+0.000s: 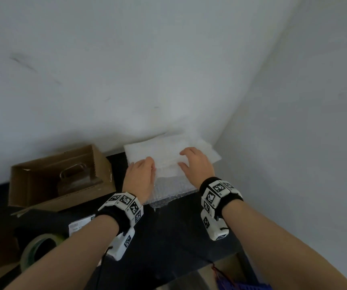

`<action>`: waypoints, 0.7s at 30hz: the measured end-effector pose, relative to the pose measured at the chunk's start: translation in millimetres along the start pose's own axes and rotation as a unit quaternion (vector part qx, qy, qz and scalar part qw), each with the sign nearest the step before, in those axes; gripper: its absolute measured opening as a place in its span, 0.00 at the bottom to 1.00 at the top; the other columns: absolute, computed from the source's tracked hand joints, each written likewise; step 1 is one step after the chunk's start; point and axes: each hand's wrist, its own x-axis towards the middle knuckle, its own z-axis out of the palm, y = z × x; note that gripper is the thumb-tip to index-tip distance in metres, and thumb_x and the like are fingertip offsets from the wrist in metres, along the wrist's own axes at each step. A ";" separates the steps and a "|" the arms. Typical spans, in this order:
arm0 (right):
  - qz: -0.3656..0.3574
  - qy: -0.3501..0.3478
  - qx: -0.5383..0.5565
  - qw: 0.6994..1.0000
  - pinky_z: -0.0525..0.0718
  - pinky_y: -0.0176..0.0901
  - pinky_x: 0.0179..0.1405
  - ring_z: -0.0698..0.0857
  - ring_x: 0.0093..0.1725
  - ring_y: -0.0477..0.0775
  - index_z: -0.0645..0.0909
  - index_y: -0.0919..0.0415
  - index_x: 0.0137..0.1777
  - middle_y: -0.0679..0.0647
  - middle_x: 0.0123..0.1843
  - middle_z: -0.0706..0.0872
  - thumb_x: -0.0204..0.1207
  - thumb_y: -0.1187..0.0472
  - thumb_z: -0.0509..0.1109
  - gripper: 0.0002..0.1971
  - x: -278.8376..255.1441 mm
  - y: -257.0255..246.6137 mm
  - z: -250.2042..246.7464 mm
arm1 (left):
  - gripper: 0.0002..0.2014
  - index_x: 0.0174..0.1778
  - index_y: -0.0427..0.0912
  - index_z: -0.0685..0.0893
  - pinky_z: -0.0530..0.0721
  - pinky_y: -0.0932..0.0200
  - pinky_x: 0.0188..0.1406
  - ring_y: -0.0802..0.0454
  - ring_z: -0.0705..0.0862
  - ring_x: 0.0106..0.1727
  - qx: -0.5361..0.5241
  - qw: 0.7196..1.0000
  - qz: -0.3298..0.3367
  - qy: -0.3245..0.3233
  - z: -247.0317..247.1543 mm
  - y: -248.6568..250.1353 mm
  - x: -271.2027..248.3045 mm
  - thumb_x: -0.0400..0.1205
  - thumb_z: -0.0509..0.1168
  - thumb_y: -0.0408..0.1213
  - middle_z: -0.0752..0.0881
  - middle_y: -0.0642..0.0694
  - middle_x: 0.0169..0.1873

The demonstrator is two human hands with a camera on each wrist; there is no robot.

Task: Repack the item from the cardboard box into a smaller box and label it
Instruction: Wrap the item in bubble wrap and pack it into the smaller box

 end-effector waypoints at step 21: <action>0.177 0.051 0.403 0.896 0.86 0.41 0.33 0.87 0.39 0.57 0.68 0.64 0.67 0.71 0.51 0.87 0.77 0.69 0.68 0.20 -42.3 -75.5 -58.4 | 0.09 0.48 0.43 0.75 0.75 0.54 0.35 0.50 0.78 0.38 -0.040 0.993 0.108 0.038 -71.6 33.6 -47.1 0.84 0.58 0.45 0.82 0.47 0.52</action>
